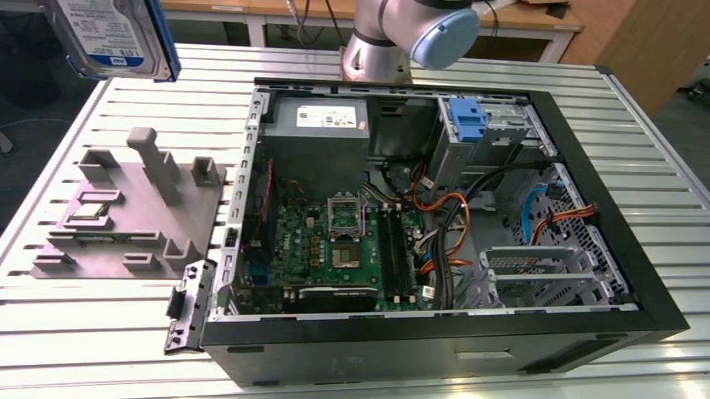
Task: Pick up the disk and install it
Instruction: 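Pick up the disk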
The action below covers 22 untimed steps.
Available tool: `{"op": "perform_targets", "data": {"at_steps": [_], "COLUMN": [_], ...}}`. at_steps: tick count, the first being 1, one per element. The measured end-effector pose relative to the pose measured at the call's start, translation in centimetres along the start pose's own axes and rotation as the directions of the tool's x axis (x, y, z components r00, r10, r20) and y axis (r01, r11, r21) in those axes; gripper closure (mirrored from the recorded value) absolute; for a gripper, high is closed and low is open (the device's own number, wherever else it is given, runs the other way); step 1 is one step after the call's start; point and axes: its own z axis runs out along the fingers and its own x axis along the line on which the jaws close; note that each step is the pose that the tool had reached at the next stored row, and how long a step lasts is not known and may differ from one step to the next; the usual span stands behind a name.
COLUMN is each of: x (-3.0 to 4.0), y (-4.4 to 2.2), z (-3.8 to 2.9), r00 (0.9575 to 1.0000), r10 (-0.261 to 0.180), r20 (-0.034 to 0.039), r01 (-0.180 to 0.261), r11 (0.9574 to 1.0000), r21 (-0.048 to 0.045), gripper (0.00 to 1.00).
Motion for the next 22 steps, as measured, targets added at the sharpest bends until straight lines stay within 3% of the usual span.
{"op": "perform_targets", "data": {"at_steps": [12,22], "x": [0.05,0.05], "y": [-1.87,-1.99], "z": [-0.02,-0.02], "r00": [1.0,1.0], "r10": [0.0,0.0], "r20": [0.0001,0.0001], "r01": [0.0,0.0], "r11": [1.0,1.0], "r21": [0.0001,0.0001], "gripper": [0.64,0.64]}}
